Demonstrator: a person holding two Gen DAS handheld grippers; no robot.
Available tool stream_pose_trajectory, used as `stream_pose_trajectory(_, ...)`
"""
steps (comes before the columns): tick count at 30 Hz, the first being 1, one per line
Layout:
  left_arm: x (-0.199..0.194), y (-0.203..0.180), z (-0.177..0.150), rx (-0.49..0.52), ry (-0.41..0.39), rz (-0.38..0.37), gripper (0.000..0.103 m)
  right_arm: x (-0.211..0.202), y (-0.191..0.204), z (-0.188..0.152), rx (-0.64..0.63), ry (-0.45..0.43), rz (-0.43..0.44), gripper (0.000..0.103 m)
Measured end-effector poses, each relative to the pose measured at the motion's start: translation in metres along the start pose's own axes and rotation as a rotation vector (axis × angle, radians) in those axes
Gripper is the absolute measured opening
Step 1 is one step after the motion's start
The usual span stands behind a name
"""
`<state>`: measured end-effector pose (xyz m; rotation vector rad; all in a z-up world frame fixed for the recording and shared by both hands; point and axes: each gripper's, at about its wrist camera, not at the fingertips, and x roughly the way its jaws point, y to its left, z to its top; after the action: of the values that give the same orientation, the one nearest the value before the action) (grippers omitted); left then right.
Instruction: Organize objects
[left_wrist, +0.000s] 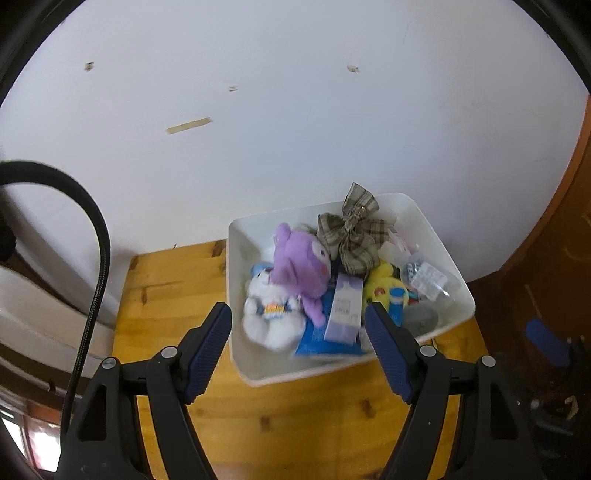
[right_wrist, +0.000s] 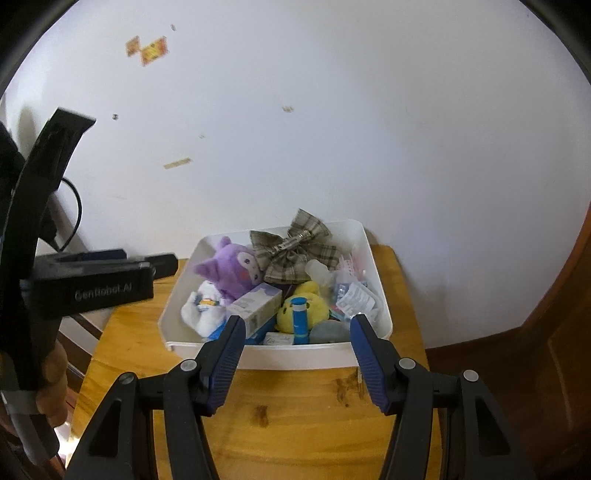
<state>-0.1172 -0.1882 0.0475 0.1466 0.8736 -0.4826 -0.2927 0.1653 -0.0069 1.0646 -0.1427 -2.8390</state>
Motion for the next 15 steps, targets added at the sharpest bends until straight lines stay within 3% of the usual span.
stream_pose_trajectory(7, -0.062, 0.008, -0.041, 0.001, -0.063, 0.037, 0.078, -0.060, 0.022, -0.014, -0.052, -0.045, -0.005, 0.064)
stream_pose_trajectory(15, -0.123, 0.028, -0.090, -0.092, -0.100, 0.012, 0.078, -0.118, 0.038, -0.043, -0.071, -0.050, 0.010, 0.065)
